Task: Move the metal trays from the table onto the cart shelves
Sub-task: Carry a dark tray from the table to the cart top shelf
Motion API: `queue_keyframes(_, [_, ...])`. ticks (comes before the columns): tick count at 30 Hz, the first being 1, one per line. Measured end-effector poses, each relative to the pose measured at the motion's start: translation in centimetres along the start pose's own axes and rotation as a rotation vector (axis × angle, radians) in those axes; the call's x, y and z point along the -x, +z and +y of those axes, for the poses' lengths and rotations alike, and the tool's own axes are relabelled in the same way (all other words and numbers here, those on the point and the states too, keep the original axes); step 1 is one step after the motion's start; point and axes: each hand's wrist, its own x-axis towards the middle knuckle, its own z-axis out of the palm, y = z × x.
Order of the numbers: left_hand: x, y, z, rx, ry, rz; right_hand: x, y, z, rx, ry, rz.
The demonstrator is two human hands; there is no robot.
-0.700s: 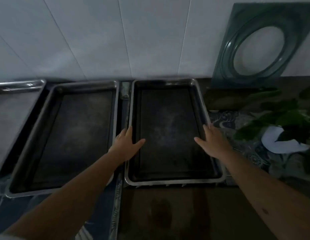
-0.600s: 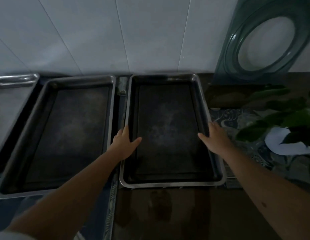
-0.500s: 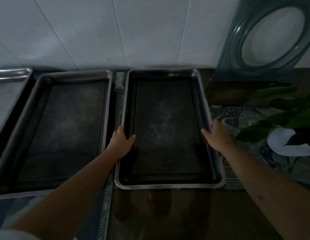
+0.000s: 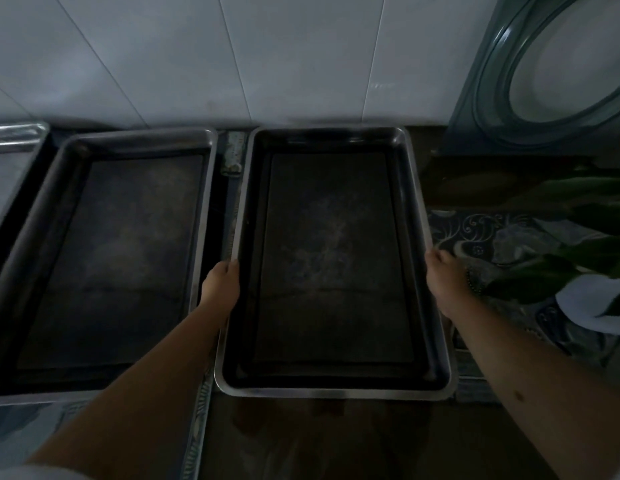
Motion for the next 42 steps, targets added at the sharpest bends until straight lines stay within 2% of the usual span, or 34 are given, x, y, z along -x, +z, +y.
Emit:
queue_keyframes(3, [0.2,-0.3,0.2,0.052,-0.004,-0.028,0.1,-0.3,-0.2,-0.073,0.049,-0.056])
queue_keyframes(6, [0.9,-0.5,0.1,0.081,0.013,0.017,0.7,-0.4,-0.1,-0.196,0.102,-0.063])
queue_keyframes(11, [3.1,-1.7,-1.5,0.202,-0.031,0.028,3.1,-1.8,0.1,-0.331,0.078,-0.080])
queue_keyframes(15, [5.7,-3.7,-2.5,0.313,-0.024,0.040,5.4,-3.2,-1.2,-0.322,0.052,-0.056])
queue_keyframes(22, [9.6,-8.1,-5.1,0.378,-0.018,0.175,9.6,-3.0,-4.2,-0.230,-0.032,-0.092])
queue_keyframes(32, [16.3,-18.2,-13.0,0.434,-0.091,0.328,18.6,3.4,-7.8,-0.129,-0.139,-0.248])
queue_keyframes(36, [20.2,-22.8,-18.4,0.476,-0.147,0.387,23.9,7.2,-9.1,-0.106,-0.220,-0.317])
queue_keyframes(42, [28.6,-29.8,-28.9,0.572,-0.270,0.589,34.6,14.9,-11.1,-0.006,-0.330,-0.512])
